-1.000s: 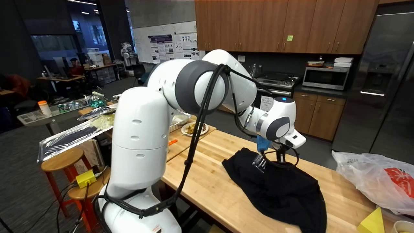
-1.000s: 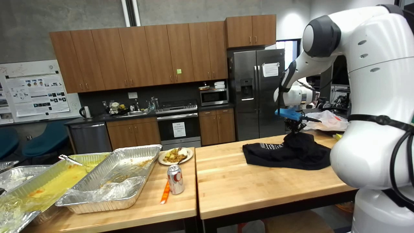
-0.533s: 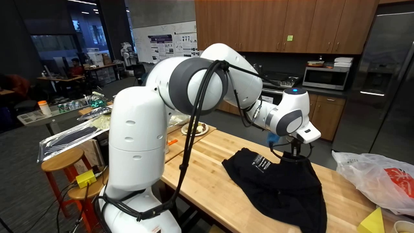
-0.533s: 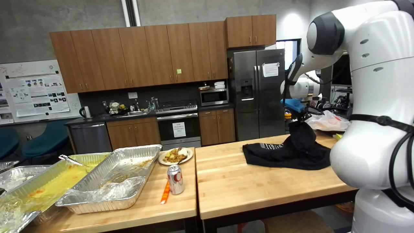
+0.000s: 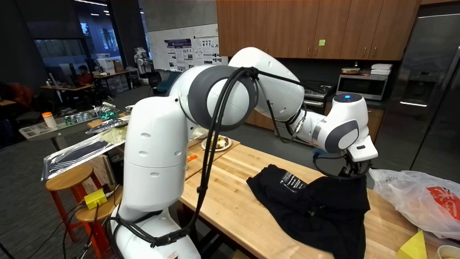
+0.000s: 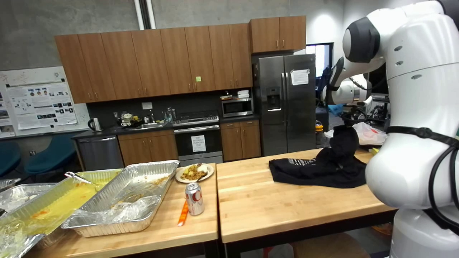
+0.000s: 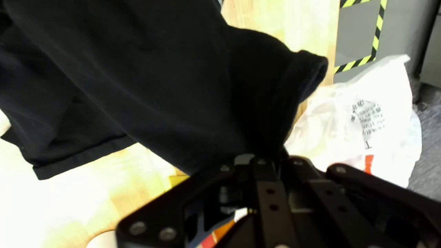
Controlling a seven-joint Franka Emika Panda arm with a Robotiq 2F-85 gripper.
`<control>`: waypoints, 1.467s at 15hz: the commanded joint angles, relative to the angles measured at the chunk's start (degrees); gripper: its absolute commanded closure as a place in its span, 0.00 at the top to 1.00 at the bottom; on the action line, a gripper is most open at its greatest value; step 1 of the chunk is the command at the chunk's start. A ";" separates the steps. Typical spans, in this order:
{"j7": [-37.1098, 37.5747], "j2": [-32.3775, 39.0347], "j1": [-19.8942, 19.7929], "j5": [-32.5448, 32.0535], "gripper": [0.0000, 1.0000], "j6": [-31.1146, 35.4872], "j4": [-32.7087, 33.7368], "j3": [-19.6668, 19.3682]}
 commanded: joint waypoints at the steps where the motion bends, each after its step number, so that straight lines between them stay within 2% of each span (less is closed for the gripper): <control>1: 9.47 3.61 -0.43 -1.53 0.01 0.38 5.06 -2.14; 6: 17.71 8.87 -2.27 -2.76 0.01 -1.09 10.93 -4.79; 11: 20.48 14.82 -5.83 -2.01 0.01 -4.21 16.33 -5.62; 12: 20.40 15.47 -6.64 -1.62 0.30 -4.88 17.01 -5.34; 13: 20.96 16.19 -7.20 -1.49 0.31 -5.83 17.97 -5.31; 16: 19.85 15.35 -8.20 -1.47 0.47 -6.31 18.05 -4.51; 19: 17.77 12.11 -7.57 -2.15 0.69 -4.53 16.20 -4.00; 22: 12.99 5.65 -6.07 -2.25 0.89 -1.97 10.83 -1.91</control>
